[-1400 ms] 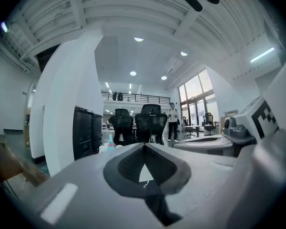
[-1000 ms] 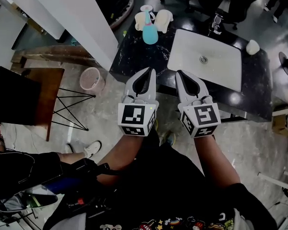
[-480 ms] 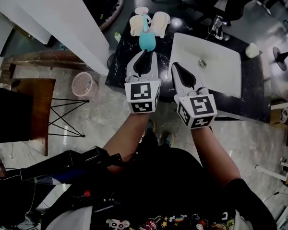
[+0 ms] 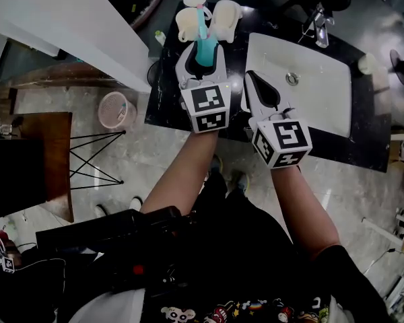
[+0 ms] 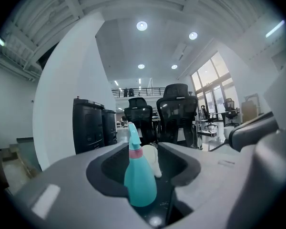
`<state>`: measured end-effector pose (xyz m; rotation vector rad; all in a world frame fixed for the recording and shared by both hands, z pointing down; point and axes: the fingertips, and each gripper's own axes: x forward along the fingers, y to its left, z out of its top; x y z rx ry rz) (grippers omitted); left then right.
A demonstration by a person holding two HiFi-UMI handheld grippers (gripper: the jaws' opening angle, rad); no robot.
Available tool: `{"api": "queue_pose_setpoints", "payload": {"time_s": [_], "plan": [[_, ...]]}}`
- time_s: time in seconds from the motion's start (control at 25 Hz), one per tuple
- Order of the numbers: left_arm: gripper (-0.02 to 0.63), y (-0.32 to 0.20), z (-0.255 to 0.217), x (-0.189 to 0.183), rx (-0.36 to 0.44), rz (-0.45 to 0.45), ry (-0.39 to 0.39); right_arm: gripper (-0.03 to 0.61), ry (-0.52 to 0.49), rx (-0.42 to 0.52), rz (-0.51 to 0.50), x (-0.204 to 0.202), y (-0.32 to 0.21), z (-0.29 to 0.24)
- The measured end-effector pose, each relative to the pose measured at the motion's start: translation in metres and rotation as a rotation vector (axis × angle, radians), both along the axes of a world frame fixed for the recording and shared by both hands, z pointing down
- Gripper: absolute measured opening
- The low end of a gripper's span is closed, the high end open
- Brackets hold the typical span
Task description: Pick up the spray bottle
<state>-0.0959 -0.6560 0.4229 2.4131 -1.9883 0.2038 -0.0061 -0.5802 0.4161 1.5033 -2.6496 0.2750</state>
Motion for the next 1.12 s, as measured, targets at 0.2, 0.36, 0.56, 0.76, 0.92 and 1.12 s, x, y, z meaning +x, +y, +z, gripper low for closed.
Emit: {"api": "queue_pose_setpoints", "payload": {"time_s": [0.2,0.36,0.56,0.76,0.92,1.12], "plan": [[0.195,-0.028,0.01,-0.003,-0.015,-0.014,-0.032,0.023,-0.011,-0.018,0.016,0.001,-0.035,0.014],[0.204,-0.049,0.012,-0.006,-0.023,-0.031,-0.079,0.023,-0.018,-0.029,0.016,-0.001,-0.053,0.019],[0.215,-0.067,0.01,-0.009,-0.017,-0.048,-0.082,0.023,-0.029,-0.04,0.011,-0.003,-0.062,0.026],[0.148,-0.075,0.013,-0.007,-0.046,-0.023,-0.062,0.023,-0.033,-0.039,0.012,-0.001,-0.064,0.026],[0.147,-0.068,0.009,-0.003,-0.039,-0.009,-0.055,0.023,-0.03,-0.025,0.015,0.004,-0.062,0.021],[0.147,-0.049,-0.006,0.0,-0.013,0.019,-0.041,0.023,-0.026,-0.007,0.02,0.01,-0.056,0.013]]}}
